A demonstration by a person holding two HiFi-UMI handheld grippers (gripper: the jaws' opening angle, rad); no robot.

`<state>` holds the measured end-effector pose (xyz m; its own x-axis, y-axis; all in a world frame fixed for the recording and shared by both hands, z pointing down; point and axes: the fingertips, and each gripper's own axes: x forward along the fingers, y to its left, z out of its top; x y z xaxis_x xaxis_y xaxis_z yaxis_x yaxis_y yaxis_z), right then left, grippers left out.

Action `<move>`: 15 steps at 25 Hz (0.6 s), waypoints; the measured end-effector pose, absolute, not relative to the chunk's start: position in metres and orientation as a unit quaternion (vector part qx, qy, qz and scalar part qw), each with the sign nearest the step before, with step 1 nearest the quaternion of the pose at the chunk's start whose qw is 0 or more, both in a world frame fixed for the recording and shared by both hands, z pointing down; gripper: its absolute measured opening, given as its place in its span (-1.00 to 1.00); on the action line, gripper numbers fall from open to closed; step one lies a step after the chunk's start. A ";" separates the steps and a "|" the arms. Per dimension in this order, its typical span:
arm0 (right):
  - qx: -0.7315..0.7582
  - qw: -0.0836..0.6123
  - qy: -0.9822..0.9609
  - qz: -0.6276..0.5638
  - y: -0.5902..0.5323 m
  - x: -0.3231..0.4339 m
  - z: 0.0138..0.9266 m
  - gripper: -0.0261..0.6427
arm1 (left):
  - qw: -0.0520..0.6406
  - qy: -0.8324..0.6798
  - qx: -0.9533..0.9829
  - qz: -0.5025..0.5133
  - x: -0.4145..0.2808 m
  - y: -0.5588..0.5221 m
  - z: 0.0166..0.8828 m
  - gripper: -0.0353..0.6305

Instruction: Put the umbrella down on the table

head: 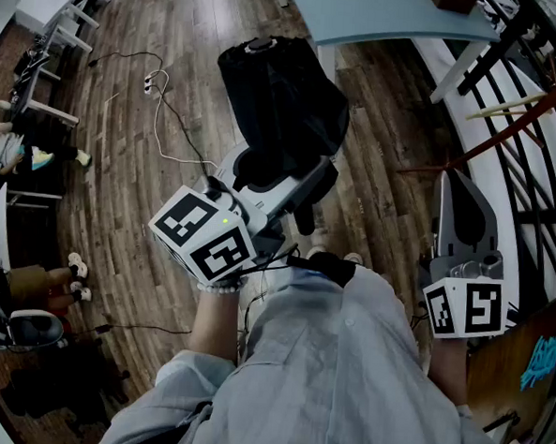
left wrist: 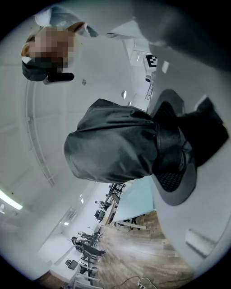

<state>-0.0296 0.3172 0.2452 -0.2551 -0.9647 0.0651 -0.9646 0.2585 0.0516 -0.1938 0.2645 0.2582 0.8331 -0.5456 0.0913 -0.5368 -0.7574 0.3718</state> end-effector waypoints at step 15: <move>0.609 0.044 -0.792 0.007 0.316 -0.028 0.248 -0.92 | 0.202 -0.296 0.933 -0.020 -0.201 0.260 0.259 -0.12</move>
